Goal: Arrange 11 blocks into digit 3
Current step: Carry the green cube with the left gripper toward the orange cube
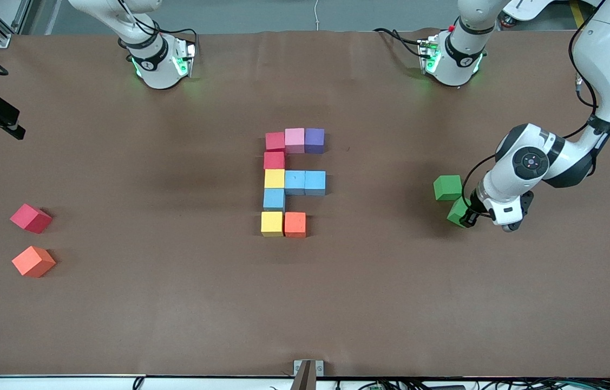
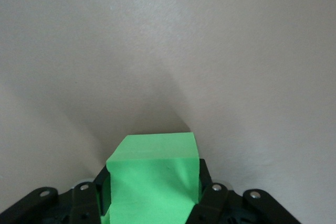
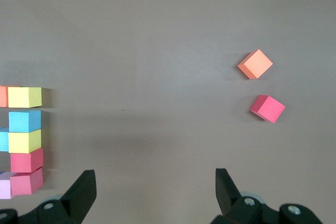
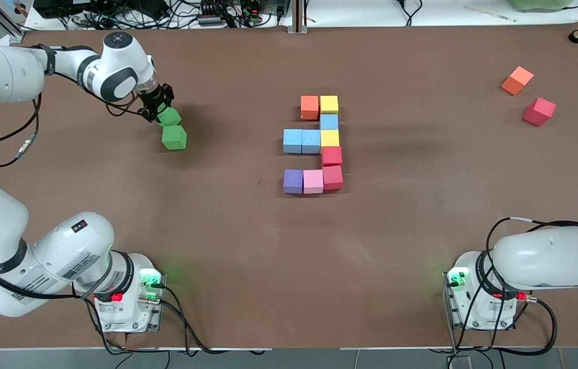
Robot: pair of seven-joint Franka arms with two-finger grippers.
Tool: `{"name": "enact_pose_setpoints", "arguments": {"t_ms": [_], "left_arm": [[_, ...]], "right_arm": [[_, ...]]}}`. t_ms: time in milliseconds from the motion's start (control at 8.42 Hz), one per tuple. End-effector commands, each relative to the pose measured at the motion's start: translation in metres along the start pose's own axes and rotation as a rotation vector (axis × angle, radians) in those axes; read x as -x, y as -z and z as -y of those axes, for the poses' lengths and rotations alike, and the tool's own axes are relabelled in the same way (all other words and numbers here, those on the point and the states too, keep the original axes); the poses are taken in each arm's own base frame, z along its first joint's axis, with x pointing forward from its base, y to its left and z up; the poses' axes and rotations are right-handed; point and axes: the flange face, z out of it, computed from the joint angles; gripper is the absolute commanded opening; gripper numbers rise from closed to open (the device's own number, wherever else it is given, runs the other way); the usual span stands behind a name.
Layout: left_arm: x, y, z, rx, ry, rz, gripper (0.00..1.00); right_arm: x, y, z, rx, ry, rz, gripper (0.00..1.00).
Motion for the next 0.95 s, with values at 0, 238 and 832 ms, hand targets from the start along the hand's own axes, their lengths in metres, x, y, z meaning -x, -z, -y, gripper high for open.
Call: {"name": "enact_pose_setpoints", "arguments": {"t_ms": [0,238,832], "left_arm": [[0.02,0.038,-0.049,0.063,0.107,-0.013,0.34],[0.073,0.055,-0.104,0.073,0.253,0.04,0.34],[0.234,0.061,-0.183,0.081,0.509,0.127,0.34]], "right_arm": [[0.001,0.004,0.001,0.008,-0.005,-0.006,1.0],[0.001,0.003,0.0,0.009,-0.001,-0.006,1.0],[0.001,0.006,-0.002,0.019,0.002,-0.017,1.0]]}}
